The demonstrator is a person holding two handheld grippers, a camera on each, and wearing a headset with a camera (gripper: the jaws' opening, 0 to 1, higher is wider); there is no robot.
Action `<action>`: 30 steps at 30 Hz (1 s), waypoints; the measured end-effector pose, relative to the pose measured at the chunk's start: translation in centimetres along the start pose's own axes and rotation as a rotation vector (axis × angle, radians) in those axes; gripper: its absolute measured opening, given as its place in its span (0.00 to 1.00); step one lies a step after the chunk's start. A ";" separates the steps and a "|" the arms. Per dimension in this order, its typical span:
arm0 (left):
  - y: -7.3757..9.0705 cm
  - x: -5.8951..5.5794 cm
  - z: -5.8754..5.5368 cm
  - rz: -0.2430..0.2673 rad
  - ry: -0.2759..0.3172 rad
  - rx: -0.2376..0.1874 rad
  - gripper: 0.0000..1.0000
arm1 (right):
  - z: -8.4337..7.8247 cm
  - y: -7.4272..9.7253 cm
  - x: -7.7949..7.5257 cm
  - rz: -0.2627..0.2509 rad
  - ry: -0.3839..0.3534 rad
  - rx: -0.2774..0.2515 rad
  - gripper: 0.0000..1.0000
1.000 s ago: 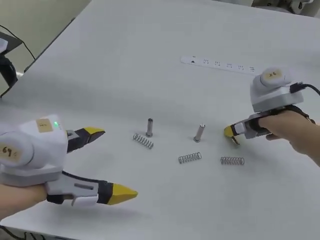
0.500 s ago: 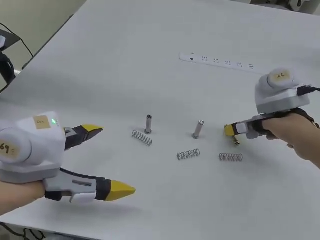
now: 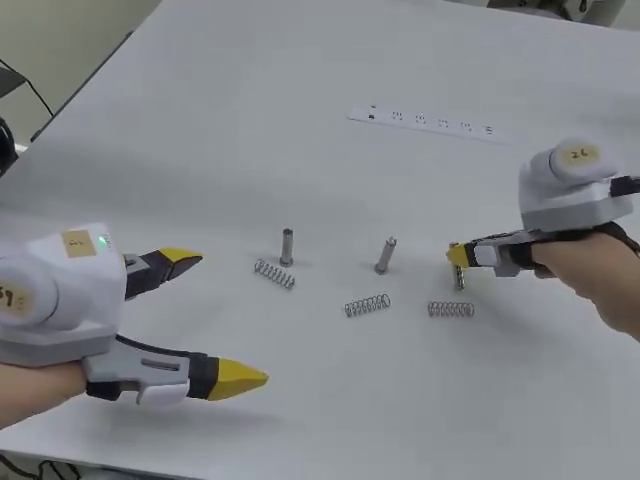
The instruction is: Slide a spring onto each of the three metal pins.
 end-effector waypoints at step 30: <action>0.0 -0.2 0.3 -0.007 -0.009 0.007 0.91 | -1.0 1.5 0.3 -0.055 0.089 -0.057 0.06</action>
Point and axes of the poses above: the centre of the closed fingertips' face, and the gripper's own axes: y roughly backward along the fingers, x roughly to its left, z roughly out of its top, the point moved 8 cm from there along y, roughly backward along the fingers, and after that the axes turned 8 degrees about y, right-handed, at the moved point
